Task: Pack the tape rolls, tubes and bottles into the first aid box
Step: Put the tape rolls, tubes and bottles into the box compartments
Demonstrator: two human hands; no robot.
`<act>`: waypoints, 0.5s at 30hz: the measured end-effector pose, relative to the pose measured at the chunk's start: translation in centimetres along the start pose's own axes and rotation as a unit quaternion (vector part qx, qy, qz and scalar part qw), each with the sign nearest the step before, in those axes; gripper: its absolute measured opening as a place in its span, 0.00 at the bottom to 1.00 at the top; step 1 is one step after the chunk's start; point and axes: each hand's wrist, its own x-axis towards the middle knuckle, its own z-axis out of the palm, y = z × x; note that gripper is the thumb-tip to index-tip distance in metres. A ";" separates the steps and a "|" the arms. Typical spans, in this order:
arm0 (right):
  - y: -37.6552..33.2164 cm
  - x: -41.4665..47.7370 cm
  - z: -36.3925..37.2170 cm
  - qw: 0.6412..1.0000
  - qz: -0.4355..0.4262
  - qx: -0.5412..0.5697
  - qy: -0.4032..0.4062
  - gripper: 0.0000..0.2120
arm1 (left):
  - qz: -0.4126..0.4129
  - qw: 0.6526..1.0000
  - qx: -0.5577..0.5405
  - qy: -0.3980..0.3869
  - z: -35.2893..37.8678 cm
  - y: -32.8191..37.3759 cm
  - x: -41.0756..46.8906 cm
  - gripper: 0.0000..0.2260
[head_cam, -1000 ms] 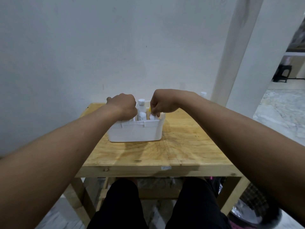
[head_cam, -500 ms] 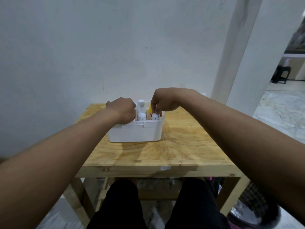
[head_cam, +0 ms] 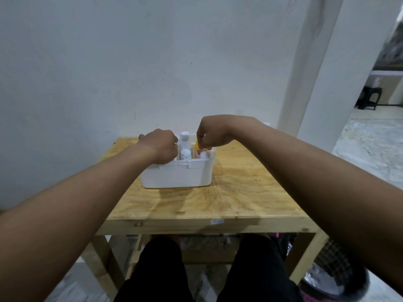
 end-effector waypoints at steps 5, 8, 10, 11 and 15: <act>0.3 0.2 -0.1 1.000 0.007 -0.005 0.008 0.11 | -0.002 1.000 -0.003 0.000 -0.1 0.0 -0.1 0.17; 0.7 0.1 -0.3 1.000 0.011 0.010 0.019 0.11 | -0.002 1.000 -0.004 0.001 -0.1 0.0 -0.2 0.18; 1.3 -0.1 -0.6 0.999 0.016 0.024 0.038 0.11 | -0.003 1.000 -0.007 0.000 -0.1 -0.1 -0.2 0.18; 1.6 -0.2 -0.7 0.998 0.021 0.031 0.049 0.11 | -0.003 1.000 -0.007 0.001 -0.1 -0.1 -0.2 0.18; 3.3 -0.8 -0.9 0.992 0.040 0.061 0.106 0.13 | -0.002 1.000 -0.011 0.004 0.0 -0.1 -0.2 0.18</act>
